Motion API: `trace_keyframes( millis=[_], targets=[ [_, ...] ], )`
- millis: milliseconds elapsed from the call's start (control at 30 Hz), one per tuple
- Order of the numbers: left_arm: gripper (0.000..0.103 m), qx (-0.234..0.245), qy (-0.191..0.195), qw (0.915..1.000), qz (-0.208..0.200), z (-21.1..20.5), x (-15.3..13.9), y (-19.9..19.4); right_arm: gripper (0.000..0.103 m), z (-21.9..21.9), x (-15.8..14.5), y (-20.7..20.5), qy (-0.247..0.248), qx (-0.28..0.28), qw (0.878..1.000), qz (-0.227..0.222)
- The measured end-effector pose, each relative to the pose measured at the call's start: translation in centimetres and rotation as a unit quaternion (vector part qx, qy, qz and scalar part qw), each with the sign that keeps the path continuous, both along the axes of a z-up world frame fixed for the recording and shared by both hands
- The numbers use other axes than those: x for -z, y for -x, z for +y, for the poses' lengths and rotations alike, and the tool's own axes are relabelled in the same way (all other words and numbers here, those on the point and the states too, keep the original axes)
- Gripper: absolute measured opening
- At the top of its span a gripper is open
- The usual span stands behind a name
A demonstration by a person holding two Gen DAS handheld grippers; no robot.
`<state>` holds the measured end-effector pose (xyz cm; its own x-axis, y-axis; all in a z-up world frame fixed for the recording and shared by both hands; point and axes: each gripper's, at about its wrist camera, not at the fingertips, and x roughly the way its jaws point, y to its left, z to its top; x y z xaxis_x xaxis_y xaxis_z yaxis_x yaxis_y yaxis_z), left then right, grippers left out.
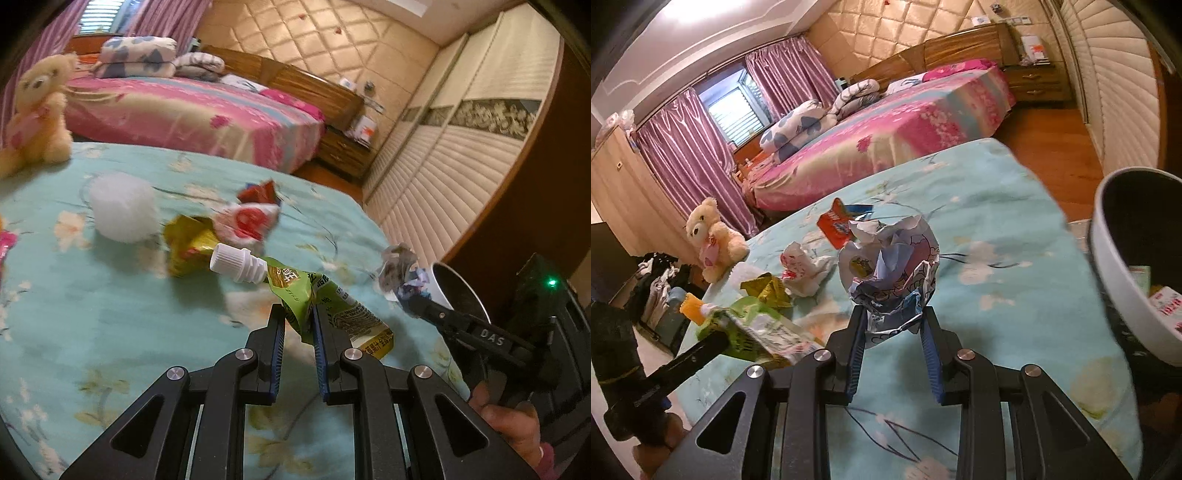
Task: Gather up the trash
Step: 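Carry the green pouch and foil wrapper with both grippers over the bin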
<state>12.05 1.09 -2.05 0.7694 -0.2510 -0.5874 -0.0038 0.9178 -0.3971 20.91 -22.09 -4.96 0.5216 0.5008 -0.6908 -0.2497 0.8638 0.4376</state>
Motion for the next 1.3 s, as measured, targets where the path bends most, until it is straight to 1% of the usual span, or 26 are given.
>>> trace_keyframes(
  millis=[233, 467, 667, 1067, 1300],
  targets=[
    [0.013, 0.037, 0.007, 0.9992, 0.010, -2.5, 0.5, -2.9, 0.030, -2.9, -0.4, 0.9, 0.004, 0.026, 1.000, -0.004],
    [0.013, 0.070, 0.013, 0.9975, 0.008, -4.6, 0.5, -5.6, 0.030, -5.5, -0.9, 1.4, 0.012, 0.054, 0.998, -0.010],
    [0.013, 0.098, 0.008, 0.9951, 0.002, -6.9, 0.3, -7.6, 0.030, -8.3, -1.1, 1.7, 0.017, 0.083, 0.996, -0.012],
    [0.013, 0.134, 0.011, 0.9909, 0.003, -9.8, 0.8, -10.5, 0.030, -12.5, -1.7, 2.2, 0.026, 0.125, 0.992, -0.018],
    [0.013, 0.153, 0.010, 0.9882, -0.005, -11.6, 0.7, -12.6, 0.030, -14.9, -1.8, 1.8, 0.029, 0.150, 0.988, -0.018]
  ],
)
